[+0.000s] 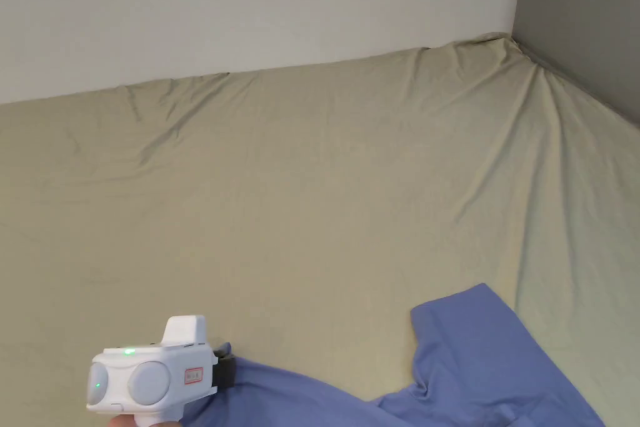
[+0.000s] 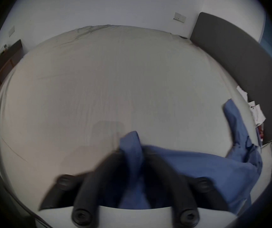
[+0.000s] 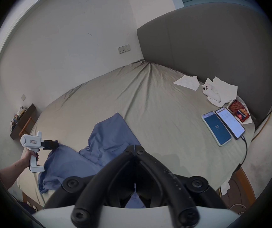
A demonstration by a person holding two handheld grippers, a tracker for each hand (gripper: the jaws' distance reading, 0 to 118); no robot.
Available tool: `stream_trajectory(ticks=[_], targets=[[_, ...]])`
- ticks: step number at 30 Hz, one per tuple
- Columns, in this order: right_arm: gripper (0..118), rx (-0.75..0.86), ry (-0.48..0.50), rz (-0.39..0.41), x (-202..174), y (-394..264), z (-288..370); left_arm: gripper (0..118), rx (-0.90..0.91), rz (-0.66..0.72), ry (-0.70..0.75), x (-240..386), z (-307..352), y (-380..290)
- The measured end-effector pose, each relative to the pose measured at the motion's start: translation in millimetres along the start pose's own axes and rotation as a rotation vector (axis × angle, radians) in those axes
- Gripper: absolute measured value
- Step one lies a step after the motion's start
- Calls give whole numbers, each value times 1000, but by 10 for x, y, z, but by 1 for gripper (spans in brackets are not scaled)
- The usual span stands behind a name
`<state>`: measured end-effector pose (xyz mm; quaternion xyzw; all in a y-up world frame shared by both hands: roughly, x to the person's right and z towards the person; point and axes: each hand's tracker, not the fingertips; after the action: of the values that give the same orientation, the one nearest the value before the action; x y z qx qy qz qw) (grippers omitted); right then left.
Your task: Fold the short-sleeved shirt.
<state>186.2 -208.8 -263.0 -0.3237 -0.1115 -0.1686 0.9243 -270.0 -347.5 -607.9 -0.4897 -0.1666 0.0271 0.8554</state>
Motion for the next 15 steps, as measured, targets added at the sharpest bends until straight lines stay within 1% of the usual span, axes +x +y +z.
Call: stream_trajectory(ticks=[2,3,6,9,10,11,12,13,14,15], targets=[[0,-12,4,37,-32,48,-140,4,46,-9,17,63,97,-85],[0,-13,3,43,-47,76,-214,4,68,-26,29,70,142,-105],[0,-34,47,46,-95,258,-541,3,115,23,-52,121,379,-184],[0,-44,68,99,-225,543,-998,3,270,34,-84,228,822,-306],[0,-33,72,103,-345,842,-1313,3,324,44,-79,289,985,-350],[1,-31,111,110,-388,955,-1513,3,341,57,-75,344,1134,-389],[2,-50,148,145,-423,1058,-1717,3,370,66,-91,388,1263,-429],[9,-92,153,158,-470,1158,-1943,3,392,84,-110,426,1405,-475],[43,-154,155,164,-399,1263,-2297,3,424,103,-125,464,1550,-524],[85,-200,167,164,-429,1330,-2497,3,444,113,-129,504,1672,-563]])
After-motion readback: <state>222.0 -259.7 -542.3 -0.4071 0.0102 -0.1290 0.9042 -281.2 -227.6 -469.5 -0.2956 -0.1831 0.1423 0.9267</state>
